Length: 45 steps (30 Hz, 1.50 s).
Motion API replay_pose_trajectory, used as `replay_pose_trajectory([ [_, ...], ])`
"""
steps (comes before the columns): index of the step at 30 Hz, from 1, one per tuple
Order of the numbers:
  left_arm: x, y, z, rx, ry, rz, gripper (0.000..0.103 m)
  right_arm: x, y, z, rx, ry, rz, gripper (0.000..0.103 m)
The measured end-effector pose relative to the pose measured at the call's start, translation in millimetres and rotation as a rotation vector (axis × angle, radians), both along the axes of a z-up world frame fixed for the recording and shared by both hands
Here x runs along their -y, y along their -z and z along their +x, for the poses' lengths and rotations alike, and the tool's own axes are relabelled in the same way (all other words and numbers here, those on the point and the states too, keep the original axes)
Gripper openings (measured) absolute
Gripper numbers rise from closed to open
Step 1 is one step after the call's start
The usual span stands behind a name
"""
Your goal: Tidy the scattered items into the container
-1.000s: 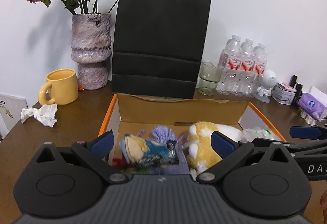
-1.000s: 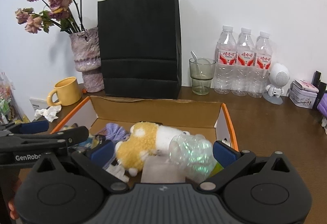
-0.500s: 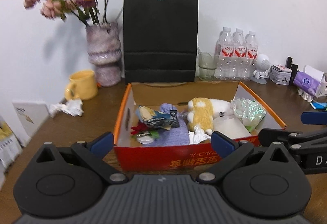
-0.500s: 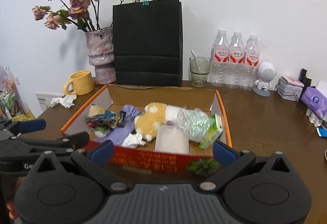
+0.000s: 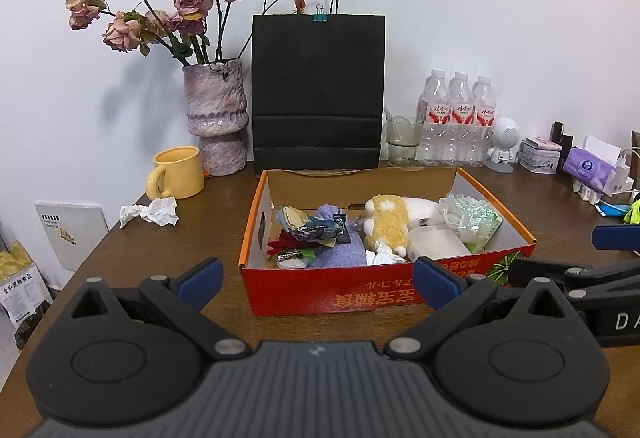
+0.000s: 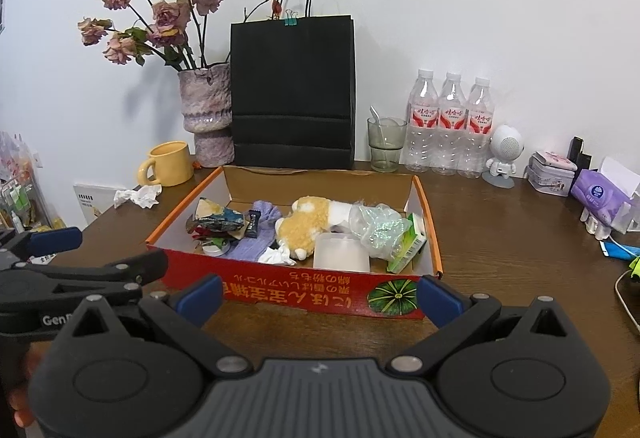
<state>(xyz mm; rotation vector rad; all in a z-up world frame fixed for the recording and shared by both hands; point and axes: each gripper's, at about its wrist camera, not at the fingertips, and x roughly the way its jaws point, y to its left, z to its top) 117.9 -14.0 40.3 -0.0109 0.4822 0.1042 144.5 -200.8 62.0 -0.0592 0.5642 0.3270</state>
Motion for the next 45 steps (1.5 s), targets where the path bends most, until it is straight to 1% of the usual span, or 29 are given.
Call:
replay_pose_trajectory([
  [18,-4.3,-0.5,-2.3,-0.004,-0.006,-0.016,0.103,-4.6,-0.1,-3.4,-0.006,-0.007,-0.013,0.103],
  [45,-2.6,4.0,1.5,-0.023,0.0,-0.014,0.103,0.1,7.2,1.0,-0.023,0.005,-0.006,0.103],
])
